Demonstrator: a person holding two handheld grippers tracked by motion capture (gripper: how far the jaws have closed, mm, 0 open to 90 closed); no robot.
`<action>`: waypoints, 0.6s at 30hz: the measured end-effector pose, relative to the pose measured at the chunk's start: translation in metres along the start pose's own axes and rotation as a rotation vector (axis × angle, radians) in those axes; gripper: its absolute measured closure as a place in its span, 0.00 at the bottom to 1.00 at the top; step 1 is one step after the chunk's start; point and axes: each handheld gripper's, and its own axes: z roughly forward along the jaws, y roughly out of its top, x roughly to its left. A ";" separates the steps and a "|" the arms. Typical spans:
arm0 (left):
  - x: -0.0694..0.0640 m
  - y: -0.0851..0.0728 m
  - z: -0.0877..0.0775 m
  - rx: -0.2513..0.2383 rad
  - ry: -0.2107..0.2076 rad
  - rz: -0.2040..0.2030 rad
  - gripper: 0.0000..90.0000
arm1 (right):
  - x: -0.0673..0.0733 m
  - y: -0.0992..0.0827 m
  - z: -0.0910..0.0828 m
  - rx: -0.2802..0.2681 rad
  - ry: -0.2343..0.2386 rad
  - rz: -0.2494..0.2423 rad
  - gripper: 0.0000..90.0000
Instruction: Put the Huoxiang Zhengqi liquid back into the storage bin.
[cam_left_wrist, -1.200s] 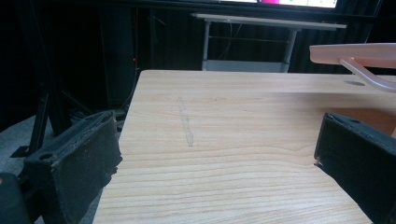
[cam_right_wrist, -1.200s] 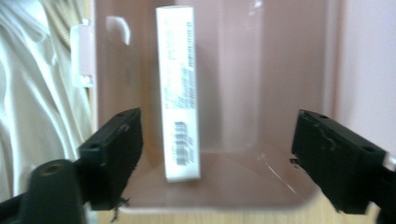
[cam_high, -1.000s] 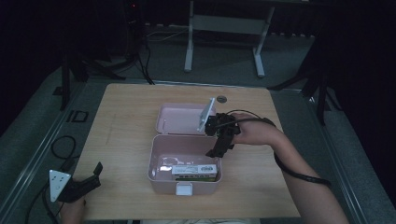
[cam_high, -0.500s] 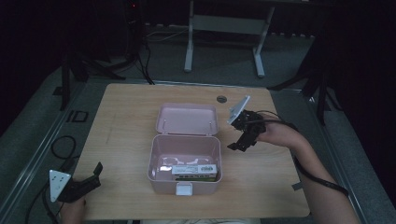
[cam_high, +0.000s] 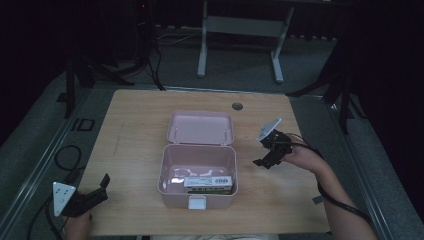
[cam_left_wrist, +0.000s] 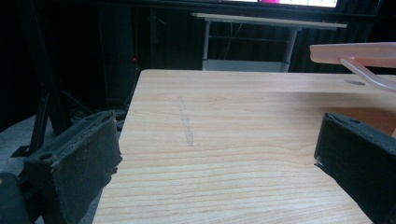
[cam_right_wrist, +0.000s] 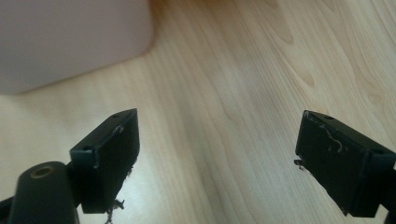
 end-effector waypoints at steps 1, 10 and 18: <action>0.000 0.000 0.000 0.000 0.000 0.000 0.00 | -0.001 -0.005 0.004 -0.009 -0.007 0.012 0.15; 0.000 0.000 0.000 0.001 0.001 0.000 0.00 | -0.010 -0.054 0.023 -0.217 -0.146 0.198 0.14; 0.000 0.000 0.000 0.002 0.002 0.001 0.00 | -0.014 -0.090 0.040 -0.283 -0.240 0.352 0.14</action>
